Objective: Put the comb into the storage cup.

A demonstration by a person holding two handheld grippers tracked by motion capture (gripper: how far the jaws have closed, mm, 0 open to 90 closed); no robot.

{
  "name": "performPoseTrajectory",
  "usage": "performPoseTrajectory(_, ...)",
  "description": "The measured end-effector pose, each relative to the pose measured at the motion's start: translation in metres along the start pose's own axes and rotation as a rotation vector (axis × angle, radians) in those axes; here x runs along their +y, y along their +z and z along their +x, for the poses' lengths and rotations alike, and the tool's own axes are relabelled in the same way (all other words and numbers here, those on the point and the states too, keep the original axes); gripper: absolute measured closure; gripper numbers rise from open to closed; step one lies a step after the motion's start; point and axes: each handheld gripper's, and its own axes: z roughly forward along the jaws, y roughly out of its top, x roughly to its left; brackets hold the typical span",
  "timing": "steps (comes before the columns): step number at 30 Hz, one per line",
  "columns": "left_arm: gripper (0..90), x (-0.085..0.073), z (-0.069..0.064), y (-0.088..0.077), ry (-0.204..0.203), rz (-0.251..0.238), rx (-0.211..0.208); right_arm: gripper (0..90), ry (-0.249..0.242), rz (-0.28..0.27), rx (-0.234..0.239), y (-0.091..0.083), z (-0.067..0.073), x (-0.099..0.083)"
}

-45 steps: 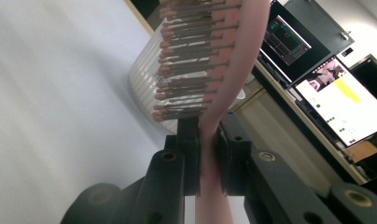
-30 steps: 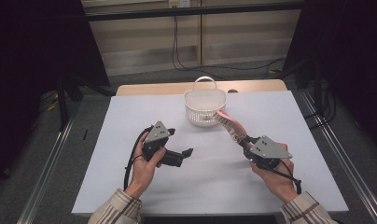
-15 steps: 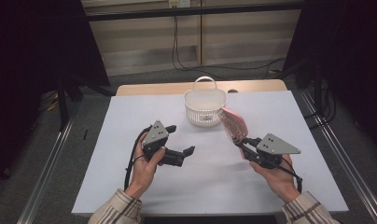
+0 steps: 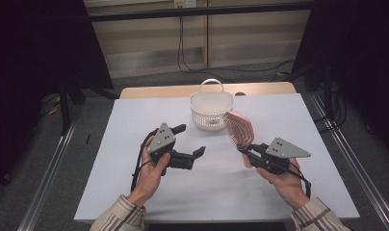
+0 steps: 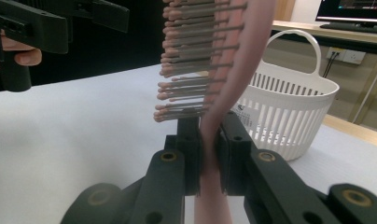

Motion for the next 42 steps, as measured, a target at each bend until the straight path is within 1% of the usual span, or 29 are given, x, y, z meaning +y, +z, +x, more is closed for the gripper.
performPoseTrajectory(2, 6.6, 0.001, -0.001, 0.001, 0.002, 0.010, -0.012, 81.4, 0.001, -0.004, 0.006, 0.000, 0.000, 0.000)
performPoseTrajectory(3, 6.9, 0.002, -0.001, 0.002, 0.000, 0.016, -0.026, 81.4, 0.006, -0.008, 0.015, 0.000, 0.000, 0.000)
performPoseTrajectory(4, 6.9, 0.002, -0.003, 0.002, -0.007, 0.016, -0.029, 81.4, 0.011, -0.015, 0.023, 0.000, 0.000, 0.000)
performPoseTrajectory(6, 6.8, 0.003, -0.005, 0.002, -0.005, 0.016, -0.064, 81.4, 0.015, -0.019, 0.034, 0.001, 0.001, 0.001)
performPoseTrajectory(7, 6.0, 0.004, -0.007, 0.003, -0.011, 0.006, -0.080, 81.4, 0.021, -0.020, 0.041, 0.001, 0.000, 0.001)
performPoseTrajectory(9, 4.9, 0.005, -0.009, 0.003, -0.042, -0.007, -0.107, 81.4, 0.026, -0.019, 0.053, 0.001, 0.000, 0.000)
performPoseTrajectory(10, 4.9, 0.005, -0.009, 0.003, -0.050, -0.013, -0.125, 81.4, 0.030, -0.022, 0.058, 0.001, 0.000, 0.000)
performPoseTrajectory(12, 4.9, 0.006, -0.009, 0.002, -0.059, -0.028, -0.160, 81.4, 0.041, -0.031, 0.071, 0.001, -0.001, 0.000)
performPoseTrajectory(13, 4.8, 0.006, -0.009, 0.002, -0.056, -0.041, -0.184, 81.4, 0.045, -0.033, 0.077, 0.001, 0.000, 0.000)
performPoseTrajectory(14, 4.2, 0.006, -0.009, 0.002, -0.056, -0.045, -0.190, 81.4, 0.042, -0.038, 0.086, 0.002, 0.000, 0.001)
performPoseTrajectory(16, 4.2, 0.007, -0.009, 0.001, -0.052, -0.056, -0.200, 81.4, 0.041, -0.027, 0.090, 0.003, 0.000, 0.001)
performPoseTrajectory(18, 4.2, 0.008, -0.009, 0.001, -0.046, -0.054, -0.197, 81.4, 0.044, -0.027, 0.102, 0.004, 0.001, 0.000)
performPoseTrajectory(21, 4.2, 0.009, -0.009, 0.001, -0.050, -0.066, -0.203, 81.4, 0.049, -0.025, 0.119, 0.006, 0.003, 0.001)
performPoseTrajectory(23, 4.2, 0.010, -0.009, 0.001, -0.042, -0.069, -0.210, 81.4, 0.044, -0.030, 0.127, 0.007, 0.004, 0.002)
performPoseTrajectory(25, 3.3, 0.012, -0.011, 0.002, -0.040, -0.077, -0.199, 81.4, 0.041, -0.033, 0.134, 0.007, 0.005, 0.002)
performPoseTrajectory(27, 2.7, 0.013, -0.011, 0.003, -0.038, -0.085, -0.220, 81.4, 0.051, -0.042, 0.146, 0.007, 0.004, 0.003)
performPoseTrajectory(29, 2.5, 0.016, -0.012, 0.004, -0.020, -0.082, -0.217, 81.4, 0.053, -0.043, 0.147, 0.006, 0.004, 0.003)
performPoseTrajectory(31, 2.4, 0.017, -0.013, 0.005, -0.019, -0.084, -0.217, 81.4, 0.057, -0.049, 0.159, 0.007, 0.003, 0.003)
performPoseTrajectory(34, 2.3, 0.020, -0.014, 0.008, -0.009, -0.088, -0.236, 81.4, 0.062, -0.052, 0.175, 0.007, 0.004, 0.003)
performPoseTrajectory(35, 2.4, 0.021, -0.015, 0.010, -0.015, -0.092, -0.239, 81.4, 0.064, -0.053, 0.182, 0.007, 0.004, 0.003)
performPoseTrajectory(36, 2.4, 0.022, -0.016, 0.011, -0.005, -0.091, -0.239, 81.4, 0.064, -0.056, 0.188, 0.008, 0.004, 0.003)
performPoseTrajectory(38, 2.2, 0.023, -0.017, 0.014, 0.005, -0.089, -0.259, 81.4, 0.066, -0.060, 0.200, 0.008, 0.005, 0.003)
performPoseTrajectory(40, 2.3, 0.024, -0.019, 0.016, 0.013, -0.085, -0.267, 81.4, 0.070, -0.063, 0.213, 0.009, 0.005, 0.002)
performPoseTrajectory(42, 2.9, 0.024, -0.020, 0.018, 0.012, -0.083, -0.263, 81.4, 0.066, -0.063, 0.228, 0.010, 0.006, 0.002)
